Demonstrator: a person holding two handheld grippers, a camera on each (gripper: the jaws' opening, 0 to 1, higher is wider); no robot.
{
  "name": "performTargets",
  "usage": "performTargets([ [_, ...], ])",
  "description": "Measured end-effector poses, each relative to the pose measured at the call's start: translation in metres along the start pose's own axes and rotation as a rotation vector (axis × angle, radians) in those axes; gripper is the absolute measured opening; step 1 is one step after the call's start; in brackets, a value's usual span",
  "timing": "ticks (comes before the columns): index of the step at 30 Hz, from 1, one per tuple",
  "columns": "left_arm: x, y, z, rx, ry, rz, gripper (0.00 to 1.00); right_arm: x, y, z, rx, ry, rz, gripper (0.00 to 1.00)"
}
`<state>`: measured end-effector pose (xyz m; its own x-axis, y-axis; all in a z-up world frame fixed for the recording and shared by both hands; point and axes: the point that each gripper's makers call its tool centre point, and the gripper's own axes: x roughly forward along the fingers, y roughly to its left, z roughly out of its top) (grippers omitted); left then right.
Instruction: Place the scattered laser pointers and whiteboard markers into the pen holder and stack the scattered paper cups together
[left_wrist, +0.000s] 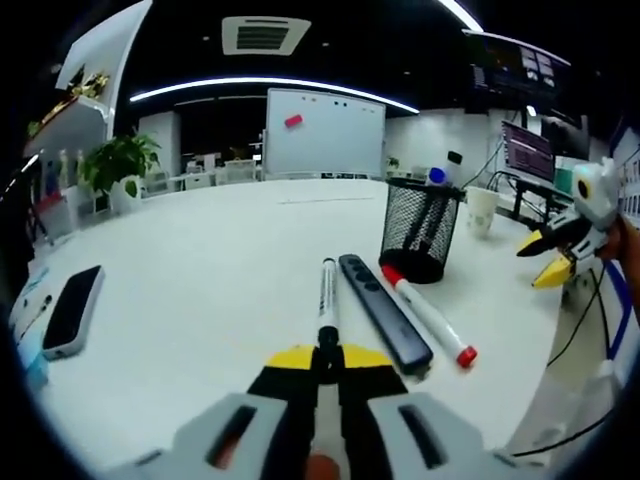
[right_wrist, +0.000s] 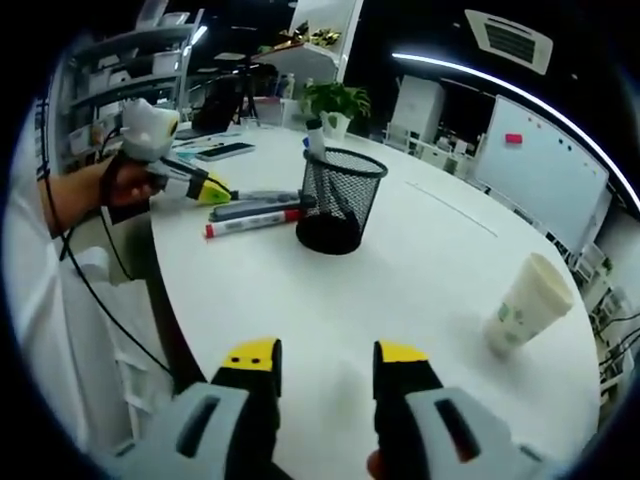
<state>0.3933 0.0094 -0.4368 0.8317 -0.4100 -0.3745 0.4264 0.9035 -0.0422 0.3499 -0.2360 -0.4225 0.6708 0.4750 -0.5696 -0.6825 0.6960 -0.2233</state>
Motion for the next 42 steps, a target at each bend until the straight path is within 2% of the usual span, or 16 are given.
performTargets([
  [14, 0.001, -0.003, 0.001, 0.001, -0.006, -0.015, 0.08, 0.003, 0.001, -0.004, 0.005, 0.006, 0.007, 0.37],
  [29, -0.002, -0.008, 0.012, 0.041, -0.034, -0.041, 0.07, 0.003, 0.002, -0.007, 0.009, 0.01, 0.006, 0.37],
  [36, -0.004, -0.008, 0.021, 0.063, -0.054, -0.045, 0.07, 0.002, 0.0, -0.006, 0.01, 0.008, 0.002, 0.37],
  [42, -0.009, -0.01, 0.038, 0.074, -0.105, -0.047, 0.07, 0.001, -0.001, -0.006, 0.012, 0.006, -0.003, 0.37],
])
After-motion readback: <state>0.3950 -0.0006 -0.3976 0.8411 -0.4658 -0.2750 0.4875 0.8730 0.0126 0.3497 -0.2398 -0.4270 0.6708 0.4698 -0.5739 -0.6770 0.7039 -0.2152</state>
